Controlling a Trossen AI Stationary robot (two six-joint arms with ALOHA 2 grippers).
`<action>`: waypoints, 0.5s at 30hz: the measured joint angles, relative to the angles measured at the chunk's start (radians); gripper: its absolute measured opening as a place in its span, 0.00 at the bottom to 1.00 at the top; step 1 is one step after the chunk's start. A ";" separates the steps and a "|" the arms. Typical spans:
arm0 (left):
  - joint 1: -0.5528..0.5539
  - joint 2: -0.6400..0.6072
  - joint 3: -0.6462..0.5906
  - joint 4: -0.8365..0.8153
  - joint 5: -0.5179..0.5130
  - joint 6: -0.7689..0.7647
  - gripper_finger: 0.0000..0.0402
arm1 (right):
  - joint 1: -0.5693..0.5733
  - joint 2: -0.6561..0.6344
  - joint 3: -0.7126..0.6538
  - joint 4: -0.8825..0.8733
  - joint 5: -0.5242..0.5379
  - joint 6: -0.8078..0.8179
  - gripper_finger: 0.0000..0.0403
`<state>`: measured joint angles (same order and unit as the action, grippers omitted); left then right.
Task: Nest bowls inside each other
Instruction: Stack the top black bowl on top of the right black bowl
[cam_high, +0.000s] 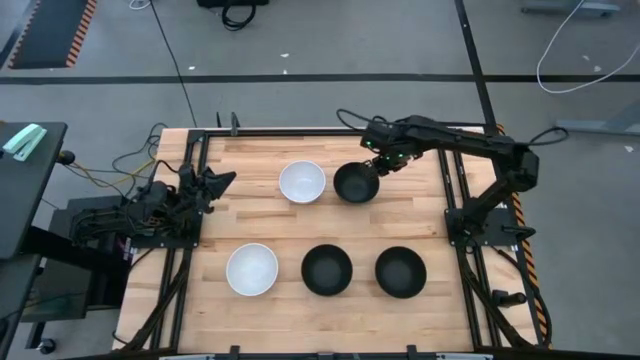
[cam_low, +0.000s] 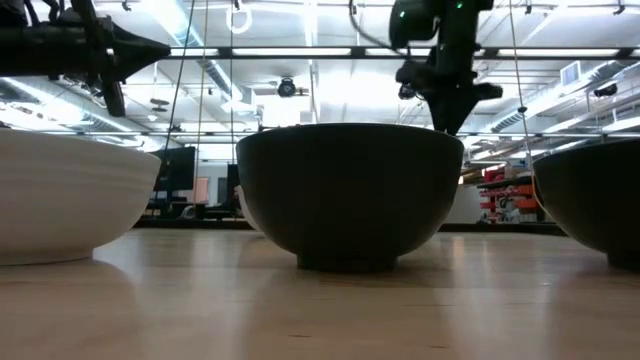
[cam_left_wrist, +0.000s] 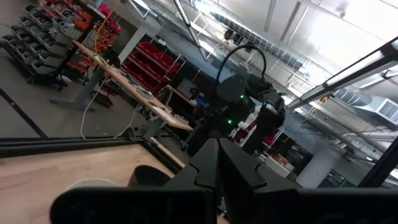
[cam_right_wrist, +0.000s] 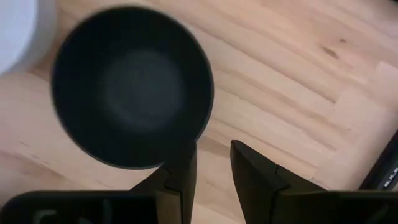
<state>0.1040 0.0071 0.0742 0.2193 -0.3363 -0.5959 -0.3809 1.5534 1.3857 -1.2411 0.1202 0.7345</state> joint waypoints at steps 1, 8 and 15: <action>0.000 0.000 0.000 -0.011 0.000 -0.006 0.05 | 0.000 0.016 0.000 0.000 -0.002 -0.004 0.26; 0.000 0.000 0.000 -0.066 0.000 -0.048 0.08 | -0.020 0.113 0.000 0.015 -0.063 -0.092 0.26; 0.000 0.000 0.000 -0.082 0.000 -0.048 0.08 | -0.062 0.179 0.000 0.050 -0.068 -0.150 0.27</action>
<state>0.1036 0.0072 0.0742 0.1368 -0.3359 -0.6441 -0.4430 1.7320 1.3853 -1.1909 0.0521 0.5847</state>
